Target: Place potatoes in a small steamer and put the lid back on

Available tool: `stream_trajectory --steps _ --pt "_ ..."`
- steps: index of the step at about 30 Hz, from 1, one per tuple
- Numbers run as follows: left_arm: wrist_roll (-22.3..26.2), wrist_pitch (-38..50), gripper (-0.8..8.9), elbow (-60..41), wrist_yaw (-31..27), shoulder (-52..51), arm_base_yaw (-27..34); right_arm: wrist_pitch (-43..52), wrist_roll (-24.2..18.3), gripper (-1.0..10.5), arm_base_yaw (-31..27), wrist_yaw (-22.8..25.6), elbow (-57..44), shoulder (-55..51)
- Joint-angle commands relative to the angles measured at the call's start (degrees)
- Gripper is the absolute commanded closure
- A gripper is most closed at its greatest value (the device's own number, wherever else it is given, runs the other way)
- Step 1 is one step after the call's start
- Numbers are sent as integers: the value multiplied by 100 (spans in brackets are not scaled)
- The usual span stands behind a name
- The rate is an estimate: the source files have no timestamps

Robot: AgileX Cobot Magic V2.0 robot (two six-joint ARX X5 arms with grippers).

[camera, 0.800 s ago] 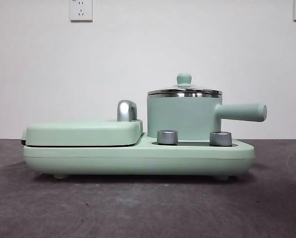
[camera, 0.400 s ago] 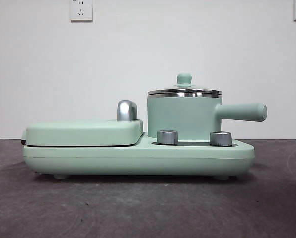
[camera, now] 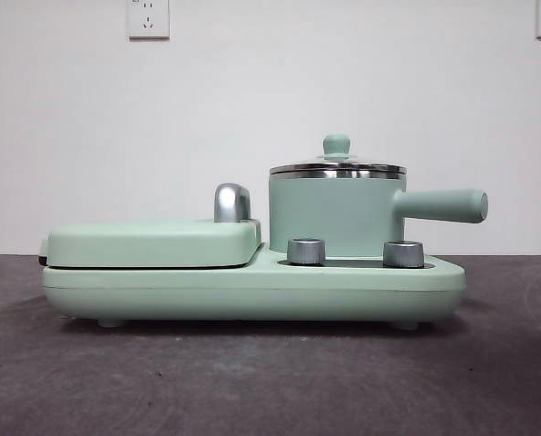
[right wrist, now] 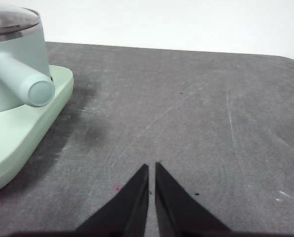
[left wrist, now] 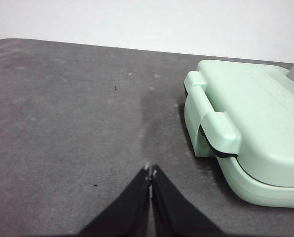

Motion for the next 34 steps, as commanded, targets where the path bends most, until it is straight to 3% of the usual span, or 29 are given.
stream_trajectory --steps 1,34 --pt "33 2 808 -111 -17 -9 0 72 -46 928 -2 17 -37 0" --pt "33 2 808 -111 -17 -9 0 72 -46 928 -2 17 -37 0"
